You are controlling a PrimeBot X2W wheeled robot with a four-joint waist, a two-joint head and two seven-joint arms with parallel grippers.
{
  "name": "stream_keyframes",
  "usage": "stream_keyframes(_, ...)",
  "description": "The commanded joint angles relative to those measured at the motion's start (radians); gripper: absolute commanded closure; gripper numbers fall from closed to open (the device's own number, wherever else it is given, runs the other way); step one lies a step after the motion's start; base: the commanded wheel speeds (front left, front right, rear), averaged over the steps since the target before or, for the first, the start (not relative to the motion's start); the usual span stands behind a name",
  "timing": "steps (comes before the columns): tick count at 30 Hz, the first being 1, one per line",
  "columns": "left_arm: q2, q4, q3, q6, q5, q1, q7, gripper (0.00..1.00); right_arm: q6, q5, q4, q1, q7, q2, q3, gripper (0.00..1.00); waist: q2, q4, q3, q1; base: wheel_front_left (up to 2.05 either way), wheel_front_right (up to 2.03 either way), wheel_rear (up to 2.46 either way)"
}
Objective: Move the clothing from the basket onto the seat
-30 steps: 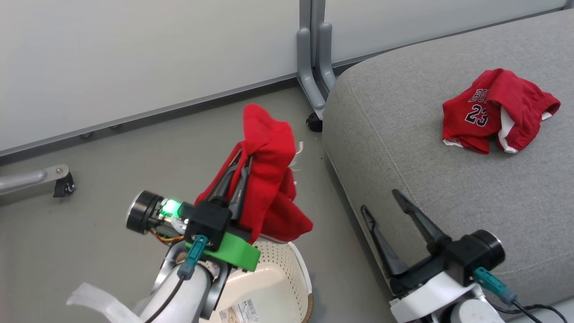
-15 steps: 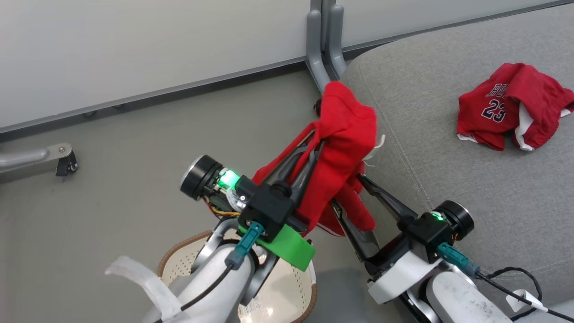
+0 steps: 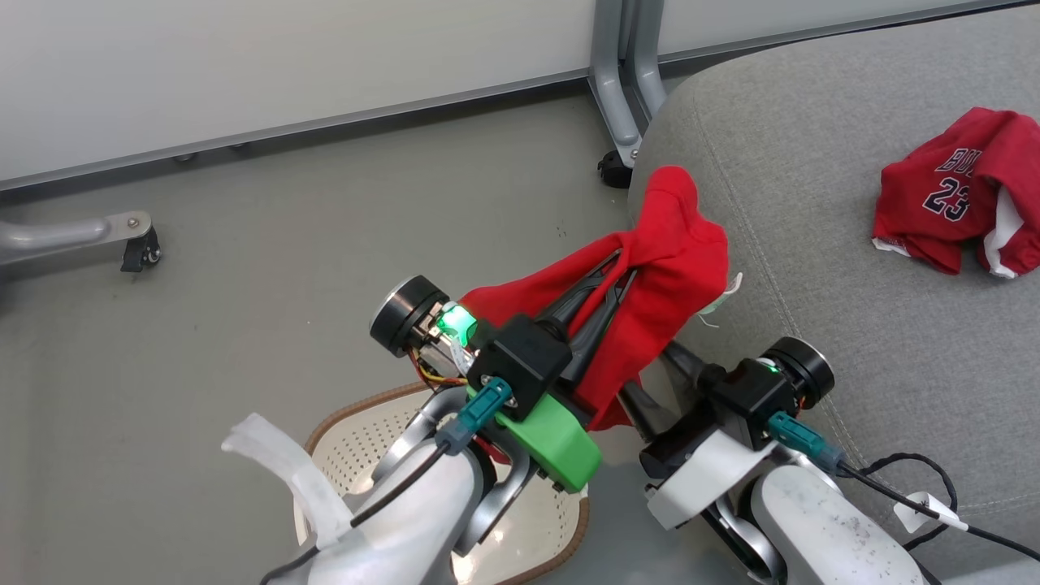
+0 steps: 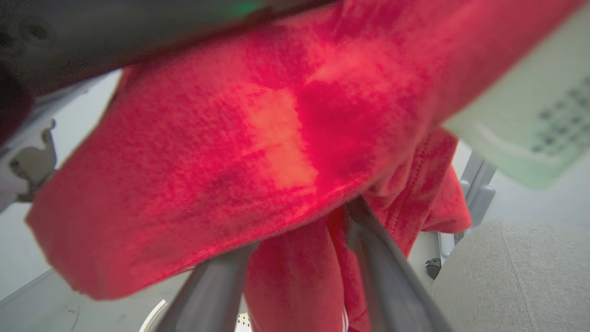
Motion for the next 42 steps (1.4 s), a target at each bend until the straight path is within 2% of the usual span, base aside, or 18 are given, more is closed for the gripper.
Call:
stream_keyframes(1,0.005,-0.003,0.004,-0.004,-0.019,0.006,0.007,1.0,-0.001,0.007,0.006,-0.007,-0.003,-0.003,0.007,1.0,0.0,0.0,-0.001,0.0,0.0,0.0,0.0)
stream_keyframes(11,0.021,0.0,0.025,0.011,-0.05,0.018,0.017,1.0,-0.001,0.037,0.006,0.011,-0.003,-0.014,0.027,1.0,0.0,-0.013,-0.009,0.0,0.0,0.0,0.0)
stream_keyframes(22,0.024,0.023,0.03,0.017,-0.079,0.03,0.028,1.0,-0.001,0.04,-0.008,0.04,-0.003,-0.008,-0.009,1.0,0.0,-0.017,0.0,0.0,0.0,0.0,0.0)
stream_keyframes(23,0.025,0.025,0.028,0.017,-0.081,0.03,0.031,0.93,-0.002,0.039,-0.008,0.04,-0.003,-0.008,-0.013,1.0,0.0,-0.017,0.002,0.0,0.0,0.0,0.0)
stream_keyframes(24,0.025,0.027,0.027,0.017,-0.085,0.031,0.031,0.51,-0.002,0.038,-0.008,0.042,-0.003,-0.008,-0.016,1.0,0.0,-0.017,0.003,0.0,0.0,0.0,0.0)
stream_keyframes(25,0.026,0.028,0.027,0.018,-0.085,0.031,0.032,0.0,-0.002,0.038,-0.009,0.045,-0.003,-0.006,-0.021,1.0,0.0,-0.017,0.004,0.0,0.0,0.0,0.0)
stream_keyframes(42,0.053,0.025,0.048,0.056,-0.099,0.057,0.013,0.0,-0.001,0.042,-0.01,0.069,-0.003,-0.01,-0.052,1.0,0.0,-0.016,-0.011,0.0,0.0,0.0,0.0)
